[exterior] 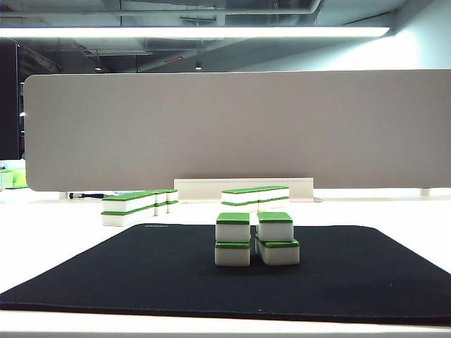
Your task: Take a mahjong tile from the mahjong wall and then place it on the table close to you.
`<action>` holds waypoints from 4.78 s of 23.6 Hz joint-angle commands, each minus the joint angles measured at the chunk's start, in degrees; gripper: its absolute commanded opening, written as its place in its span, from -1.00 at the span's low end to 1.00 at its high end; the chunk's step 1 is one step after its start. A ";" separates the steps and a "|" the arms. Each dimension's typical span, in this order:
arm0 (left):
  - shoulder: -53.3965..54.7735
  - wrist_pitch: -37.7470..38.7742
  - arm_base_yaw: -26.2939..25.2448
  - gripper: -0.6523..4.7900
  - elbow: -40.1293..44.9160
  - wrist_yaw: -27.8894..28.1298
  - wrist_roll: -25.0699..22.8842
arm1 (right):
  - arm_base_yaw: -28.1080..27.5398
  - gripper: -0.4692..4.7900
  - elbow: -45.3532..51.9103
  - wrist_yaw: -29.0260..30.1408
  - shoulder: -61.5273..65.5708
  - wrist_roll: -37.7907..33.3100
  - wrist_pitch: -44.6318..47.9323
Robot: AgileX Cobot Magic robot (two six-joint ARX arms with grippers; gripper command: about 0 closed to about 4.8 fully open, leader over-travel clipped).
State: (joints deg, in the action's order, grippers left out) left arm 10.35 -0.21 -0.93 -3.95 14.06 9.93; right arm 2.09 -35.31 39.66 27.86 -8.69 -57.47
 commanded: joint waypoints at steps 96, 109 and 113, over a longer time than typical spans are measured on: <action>-10.05 9.84 0.09 -0.78 3.56 -3.82 -1.77 | -1.03 -0.82 34.99 -38.60 -28.02 4.44 46.99; -10.05 9.84 0.09 -0.78 3.56 -3.82 -1.77 | -1.01 -0.82 34.99 -38.51 -28.02 4.44 47.06; -10.05 9.84 0.09 -0.78 3.56 -3.82 -1.75 | -1.01 -0.82 34.99 -38.51 -28.02 4.44 47.06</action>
State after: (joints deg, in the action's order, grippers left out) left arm 0.27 8.99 -0.91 -0.27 10.57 7.99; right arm 1.02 -0.47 1.26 0.36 -4.43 -10.61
